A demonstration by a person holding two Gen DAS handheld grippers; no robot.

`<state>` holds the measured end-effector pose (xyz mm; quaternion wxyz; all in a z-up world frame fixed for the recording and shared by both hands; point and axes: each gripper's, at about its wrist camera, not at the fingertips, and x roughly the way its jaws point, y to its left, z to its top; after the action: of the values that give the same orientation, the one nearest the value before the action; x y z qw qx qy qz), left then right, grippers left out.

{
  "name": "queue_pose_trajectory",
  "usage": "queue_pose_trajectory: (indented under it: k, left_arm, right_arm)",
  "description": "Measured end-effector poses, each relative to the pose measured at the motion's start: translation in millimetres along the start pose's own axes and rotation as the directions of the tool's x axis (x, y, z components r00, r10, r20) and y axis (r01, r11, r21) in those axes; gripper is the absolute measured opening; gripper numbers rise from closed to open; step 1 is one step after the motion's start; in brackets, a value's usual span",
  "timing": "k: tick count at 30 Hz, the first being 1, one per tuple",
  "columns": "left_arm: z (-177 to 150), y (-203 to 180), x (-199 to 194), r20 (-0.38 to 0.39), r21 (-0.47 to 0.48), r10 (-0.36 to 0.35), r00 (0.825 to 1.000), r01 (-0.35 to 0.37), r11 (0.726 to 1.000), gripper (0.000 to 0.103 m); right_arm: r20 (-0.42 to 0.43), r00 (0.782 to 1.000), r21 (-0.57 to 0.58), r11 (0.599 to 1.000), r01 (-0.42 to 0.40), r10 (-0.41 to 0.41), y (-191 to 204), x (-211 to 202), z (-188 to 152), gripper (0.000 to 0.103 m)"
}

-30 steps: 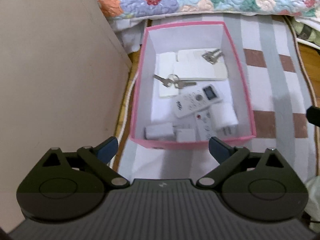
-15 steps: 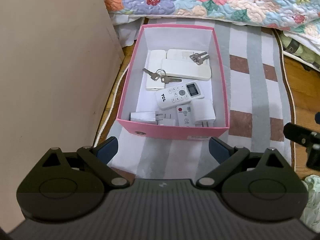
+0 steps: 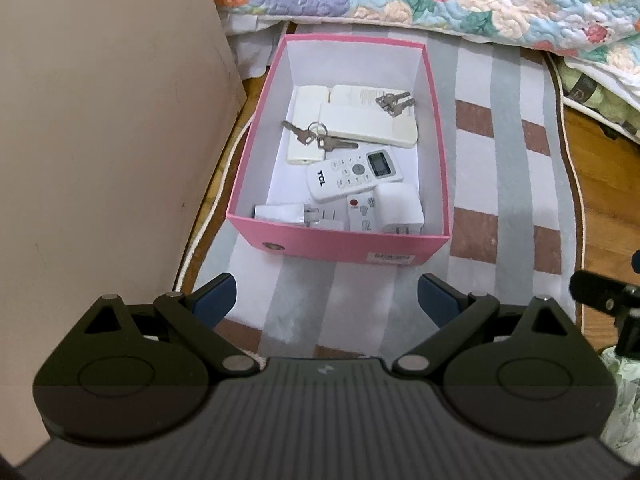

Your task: Organize rigid objects

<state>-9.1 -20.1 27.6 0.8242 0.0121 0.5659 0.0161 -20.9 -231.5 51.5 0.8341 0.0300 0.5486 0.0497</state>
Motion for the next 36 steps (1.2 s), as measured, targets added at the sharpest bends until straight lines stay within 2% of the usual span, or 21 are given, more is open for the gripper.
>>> queue_pose_trajectory:
  k: [5,14,34,36]
  left_arm:
    - [-2.4,2.3,4.0,-0.014,-0.008,-0.007,1.0,0.007,1.0,0.098]
    - [-3.4,3.2,7.1,-0.027,-0.016,-0.021,0.999,0.021,1.0,0.098]
    - [-7.7,8.1,15.1,-0.038,-0.035,0.021,0.999,-0.022,0.999,0.098]
    - [-8.9,6.8,14.2,-0.029,-0.029,0.047,0.998,-0.048,0.998,0.098]
  right_arm:
    - [-0.021,1.0,0.028,0.999,0.024,-0.023,-2.5,3.4,-0.5,0.096]
    - [-0.037,0.998,0.002,0.998,0.056,-0.055,0.3,3.8,-2.4,0.096]
    - [-0.028,0.994,-0.032,0.994,0.102,-0.103,3.5,12.5,-1.4,0.096]
    - [-0.03,0.994,-0.035,0.994,0.103,-0.104,3.9,13.7,-1.6,0.096]
